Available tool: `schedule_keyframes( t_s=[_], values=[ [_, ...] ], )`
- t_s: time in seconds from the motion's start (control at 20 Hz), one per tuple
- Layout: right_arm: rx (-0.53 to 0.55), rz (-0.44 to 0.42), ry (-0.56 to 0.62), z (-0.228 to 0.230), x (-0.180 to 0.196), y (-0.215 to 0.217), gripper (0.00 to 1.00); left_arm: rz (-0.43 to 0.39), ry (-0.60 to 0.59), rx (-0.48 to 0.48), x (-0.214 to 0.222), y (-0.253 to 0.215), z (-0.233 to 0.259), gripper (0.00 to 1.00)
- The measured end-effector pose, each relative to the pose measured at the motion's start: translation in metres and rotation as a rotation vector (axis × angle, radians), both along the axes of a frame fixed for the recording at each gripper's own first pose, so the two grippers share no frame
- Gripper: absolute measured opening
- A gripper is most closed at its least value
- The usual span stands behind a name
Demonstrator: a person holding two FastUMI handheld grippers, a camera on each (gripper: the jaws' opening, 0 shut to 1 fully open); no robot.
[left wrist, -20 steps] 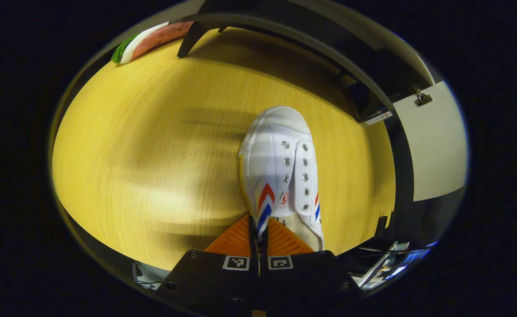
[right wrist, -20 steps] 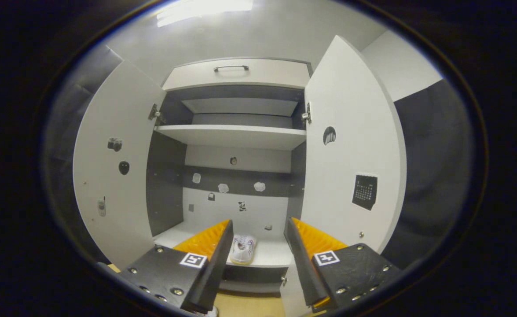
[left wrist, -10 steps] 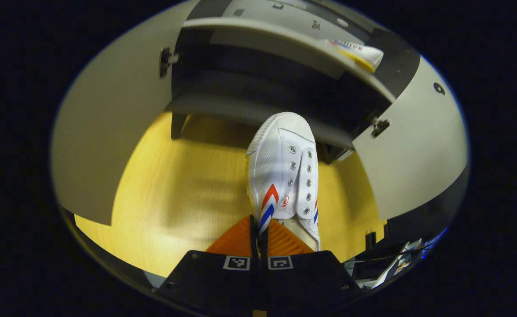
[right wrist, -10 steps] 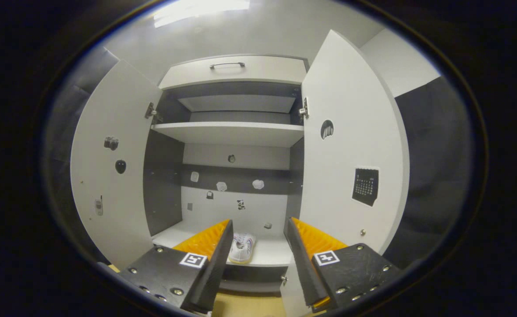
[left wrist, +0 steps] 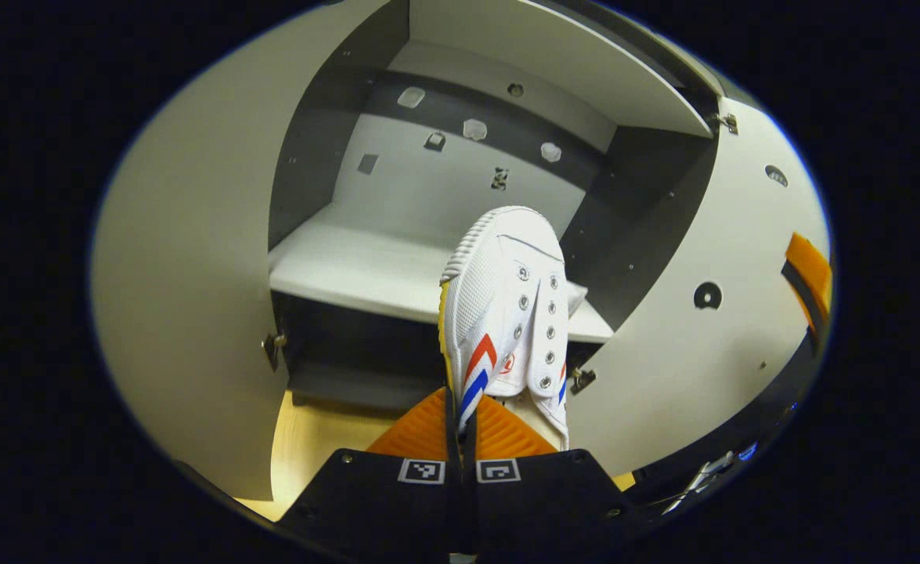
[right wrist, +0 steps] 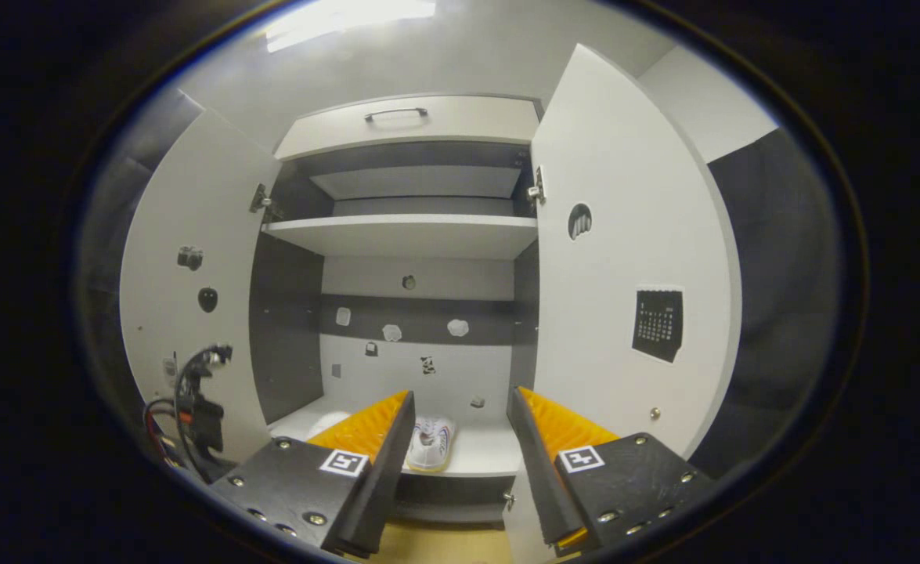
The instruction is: Grab one shoe with the right hand and put it into the shoe cabinet, grab the other shoe with the left hand and put it into the shoe cabinet; then close the right door with the right hand and the left door with the left hand.
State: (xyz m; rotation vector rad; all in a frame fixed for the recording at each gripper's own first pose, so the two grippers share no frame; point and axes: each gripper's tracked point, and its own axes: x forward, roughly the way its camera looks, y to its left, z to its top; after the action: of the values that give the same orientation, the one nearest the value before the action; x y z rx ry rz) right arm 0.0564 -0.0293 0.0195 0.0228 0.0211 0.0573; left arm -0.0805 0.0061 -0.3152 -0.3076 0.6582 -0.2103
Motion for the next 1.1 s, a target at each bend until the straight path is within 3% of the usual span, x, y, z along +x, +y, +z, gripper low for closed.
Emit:
schedule_keyframes(
  t_s=[0.4,0.75,1.1],
  values=[
    [0.033,-0.017,0.005,-0.003,0.004,-0.007,0.71,0.067,-0.106,0.011,0.004,-0.004,-0.003,0.0],
    [0.016,-0.025,0.016,-0.009,0.007,0.0,0.73,0.075,-0.034,0.016,0.012,-0.003,-0.009,0.0],
    [0.008,-0.026,0.019,-0.012,0.009,0.006,0.74,0.045,0.086,0.068,0.031,0.007,-0.051,0.0]
  ],
)
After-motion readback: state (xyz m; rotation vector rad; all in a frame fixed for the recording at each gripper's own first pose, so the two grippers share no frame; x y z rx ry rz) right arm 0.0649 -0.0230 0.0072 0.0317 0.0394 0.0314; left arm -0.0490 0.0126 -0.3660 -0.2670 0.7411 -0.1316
